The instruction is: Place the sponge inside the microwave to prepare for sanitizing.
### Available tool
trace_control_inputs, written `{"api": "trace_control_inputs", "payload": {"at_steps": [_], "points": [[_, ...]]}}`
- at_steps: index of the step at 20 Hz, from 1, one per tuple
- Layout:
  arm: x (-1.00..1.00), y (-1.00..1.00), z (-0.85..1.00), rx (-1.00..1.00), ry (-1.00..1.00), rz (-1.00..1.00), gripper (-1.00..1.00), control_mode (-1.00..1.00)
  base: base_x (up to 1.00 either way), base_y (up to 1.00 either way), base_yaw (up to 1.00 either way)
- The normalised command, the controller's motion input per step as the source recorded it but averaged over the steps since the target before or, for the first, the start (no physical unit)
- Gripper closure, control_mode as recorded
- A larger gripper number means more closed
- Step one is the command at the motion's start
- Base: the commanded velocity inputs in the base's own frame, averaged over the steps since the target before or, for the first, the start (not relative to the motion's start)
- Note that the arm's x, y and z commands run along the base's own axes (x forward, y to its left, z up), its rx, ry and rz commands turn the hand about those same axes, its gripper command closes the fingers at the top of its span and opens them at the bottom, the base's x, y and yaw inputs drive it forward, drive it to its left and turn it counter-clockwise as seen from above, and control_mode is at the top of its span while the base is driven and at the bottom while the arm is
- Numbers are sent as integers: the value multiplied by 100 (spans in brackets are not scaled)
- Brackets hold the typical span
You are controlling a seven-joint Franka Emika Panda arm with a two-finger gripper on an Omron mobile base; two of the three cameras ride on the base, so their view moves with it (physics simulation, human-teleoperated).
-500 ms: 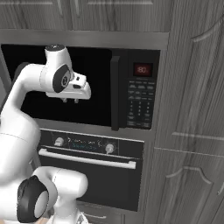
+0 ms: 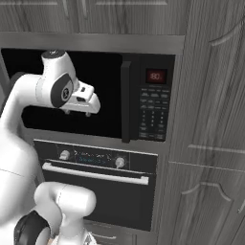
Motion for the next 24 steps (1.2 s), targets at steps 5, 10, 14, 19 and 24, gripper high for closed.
{"api": "trace_control_inputs", "payload": {"at_steps": [5, 10, 14, 19, 24], "points": [[-48, -37, 3, -1, -27, -25, -100, -100, 0, 0, 0], [-10, -82, 0, -3, -33, -11, -100, -100, 0, 0, 0], [7, -77, 0, 0, -21, 1, -100, -100, 0, 0, 0], [43, -44, 4, 0, 17, 4, -100, -100, 0, 0, 0], [35, -28, 20, 0, 15, 8, -100, -100, 0, 0, 0]]}}
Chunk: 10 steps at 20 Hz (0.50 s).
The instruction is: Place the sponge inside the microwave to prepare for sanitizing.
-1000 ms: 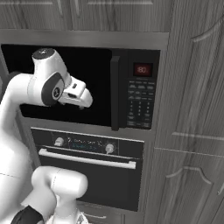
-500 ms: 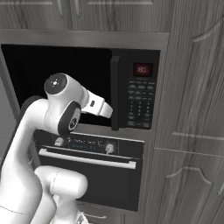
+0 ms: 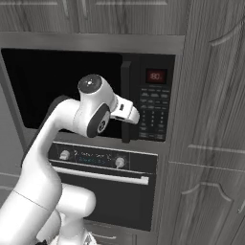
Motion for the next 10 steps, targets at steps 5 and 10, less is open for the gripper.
{"api": "trace_control_inputs", "payload": {"at_steps": [5, 10], "points": [[6, -9, -2, 0, -12, 2, -100, -100, 0, 0, 0], [18, -5, 0, 0, -11, 5, -100, -100, 0, 0, 0]]}}
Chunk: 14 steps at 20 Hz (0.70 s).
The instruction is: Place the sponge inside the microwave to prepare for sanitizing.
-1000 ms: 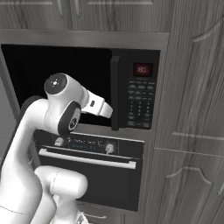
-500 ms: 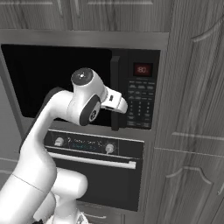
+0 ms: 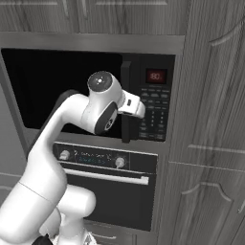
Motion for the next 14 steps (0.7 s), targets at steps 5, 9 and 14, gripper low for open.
{"api": "trace_control_inputs", "payload": {"at_steps": [5, 9, 14], "points": [[41, 0, 0, 0, -4, 1, -100, -100, 0, 0, 0], [42, -11, 2, 0, 6, 1, -100, -100, 0, 0, 0], [28, -22, 2, 0, 1, 3, -100, -100, 0, 0, 0]]}}
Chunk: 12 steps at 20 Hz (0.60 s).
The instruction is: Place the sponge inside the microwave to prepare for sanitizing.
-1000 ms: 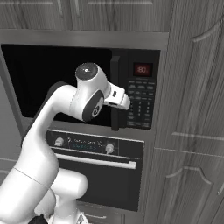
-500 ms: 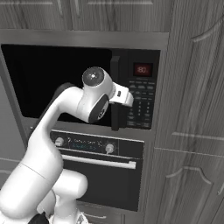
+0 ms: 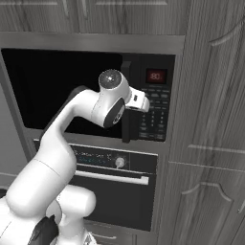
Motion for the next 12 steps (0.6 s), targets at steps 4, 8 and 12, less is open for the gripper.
{"api": "trace_control_inputs", "payload": {"at_steps": [4, 8, 12], "points": [[15, -14, 0, 0, -2, 6, -100, -100, 0, 0, 0], [10, -9, 0, 0, -13, 8, -100, -100, 0, 0, 0], [4, 0, 0, 0, -19, 3, 100, -100, 0, 0, 0]]}}
